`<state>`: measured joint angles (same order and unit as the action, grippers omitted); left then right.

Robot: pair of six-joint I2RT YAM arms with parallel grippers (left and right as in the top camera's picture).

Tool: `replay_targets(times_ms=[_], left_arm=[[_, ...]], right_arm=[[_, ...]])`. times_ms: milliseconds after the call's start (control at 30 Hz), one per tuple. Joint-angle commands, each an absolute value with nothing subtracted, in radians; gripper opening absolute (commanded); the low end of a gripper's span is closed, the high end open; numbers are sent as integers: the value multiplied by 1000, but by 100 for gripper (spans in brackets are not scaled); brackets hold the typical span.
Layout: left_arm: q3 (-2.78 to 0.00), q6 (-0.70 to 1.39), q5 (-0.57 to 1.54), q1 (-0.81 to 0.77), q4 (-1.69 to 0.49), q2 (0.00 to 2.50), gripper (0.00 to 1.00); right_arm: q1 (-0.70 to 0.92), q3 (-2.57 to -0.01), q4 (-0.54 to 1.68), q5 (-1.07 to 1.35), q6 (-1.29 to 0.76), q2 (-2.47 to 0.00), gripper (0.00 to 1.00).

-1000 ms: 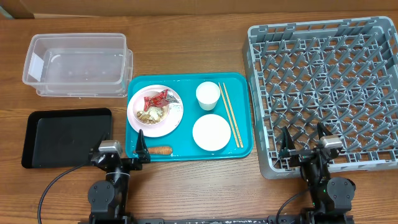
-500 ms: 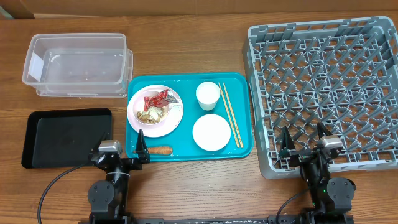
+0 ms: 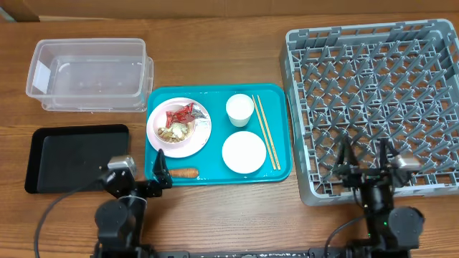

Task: Sort waste into correct bins and load items into the dishwasher
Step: 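Move the left gripper toward the red wrapper on the pink plate, then grasp the red wrapper with the left gripper and drop it into the clear bin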

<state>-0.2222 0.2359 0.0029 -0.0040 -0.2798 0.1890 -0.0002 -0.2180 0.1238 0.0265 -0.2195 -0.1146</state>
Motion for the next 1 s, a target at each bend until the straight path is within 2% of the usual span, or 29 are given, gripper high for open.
replay_targets(times_ms=[0, 167, 233, 333, 400, 467, 633, 733, 900, 967], left_arm=[[-429, 250, -4, 1, -331, 404, 100], [-807, 183, 112, 0, -574, 812, 100], [-1015, 183, 170, -1, -765, 993, 100], [-1224, 183, 177, 0, -974, 1166, 100], [-1297, 183, 155, 0, -1040, 1242, 100], [-1332, 184, 170, 0, -1051, 1309, 100], [-1333, 164, 266, -8, -915, 1410, 100], [-1333, 1, 261, -56, -845, 1481, 100], [-1333, -291, 244, -161, -848, 1651, 100], [-1333, -314, 242, -173, -852, 1684, 100]], right_arm=[[-7, -377, 164, 2, -240, -282, 100], [-7, -660, 414, 37, -241, -604, 100], [-7, -784, 537, 46, -240, -730, 100], [-7, -900, 650, 18, -229, -843, 100], [-7, -929, 664, 9, -230, -900, 100], [-7, -931, 668, 9, -233, -937, 100], [-7, -931, 699, 9, -233, -972, 100], [-7, -931, 698, 8, -233, -972, 100], [-7, -931, 729, 8, -233, -972, 100], [-7, -931, 736, 8, -233, -972, 100]])
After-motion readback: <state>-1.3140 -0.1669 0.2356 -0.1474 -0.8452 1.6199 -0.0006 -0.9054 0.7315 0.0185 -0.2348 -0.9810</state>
